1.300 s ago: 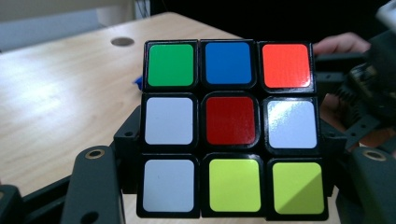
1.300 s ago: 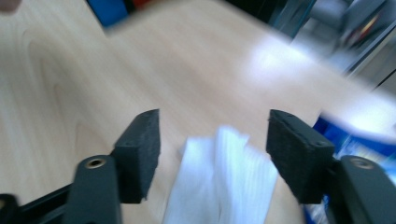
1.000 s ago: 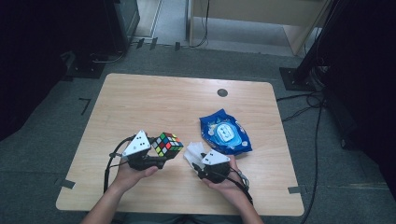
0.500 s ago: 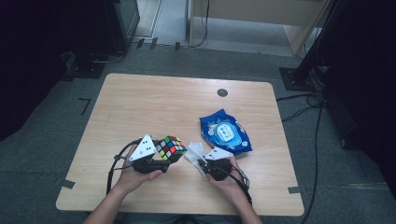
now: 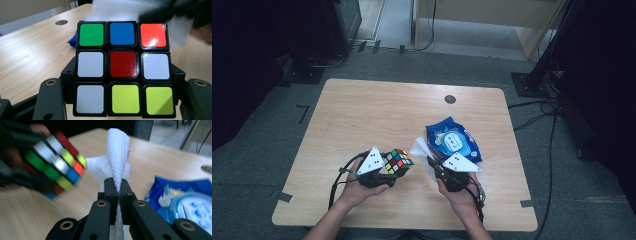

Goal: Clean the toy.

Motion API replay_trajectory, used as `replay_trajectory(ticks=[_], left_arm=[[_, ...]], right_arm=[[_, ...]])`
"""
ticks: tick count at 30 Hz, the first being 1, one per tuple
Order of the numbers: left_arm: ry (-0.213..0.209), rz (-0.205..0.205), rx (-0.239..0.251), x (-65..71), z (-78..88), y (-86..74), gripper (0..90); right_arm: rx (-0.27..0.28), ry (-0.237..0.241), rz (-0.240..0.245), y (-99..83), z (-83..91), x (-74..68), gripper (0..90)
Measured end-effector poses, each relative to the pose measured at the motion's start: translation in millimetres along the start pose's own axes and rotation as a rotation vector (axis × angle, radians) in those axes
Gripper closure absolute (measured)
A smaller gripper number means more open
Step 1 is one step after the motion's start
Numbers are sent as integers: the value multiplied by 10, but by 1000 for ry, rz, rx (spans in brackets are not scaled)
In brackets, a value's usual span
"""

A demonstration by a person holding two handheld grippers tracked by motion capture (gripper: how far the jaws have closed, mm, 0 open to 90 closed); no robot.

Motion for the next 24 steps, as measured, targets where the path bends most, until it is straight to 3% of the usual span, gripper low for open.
replay_trajectory(ticks=[3,5,11,17,24], left_arm=[[-1,-13,-9,43,-53,-15,337],[-5,-28,-13,77,-73,-12,337],[-1,-78,-18,180,-111,5,337],[-11,-91,3,244,-96,48,337],[-13,-107,16,273,-74,74,338]], right_arm=[[49,59,-10,132,112,-79,893],[80,83,13,206,167,-165,892],[77,137,23,252,176,-318,892],[54,160,-11,186,106,-333,891],[46,144,-18,124,47,-314,888]])
Point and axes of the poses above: each handheld gripper's, and its own axes: z roughly backward along the jaws, y roughly out of its top, x roughly to its right, the point moved 1 cm from there along -z, roughly forward along the jaws, and after that the axes turned 6 degrees about -y, right-handed, at the moved point
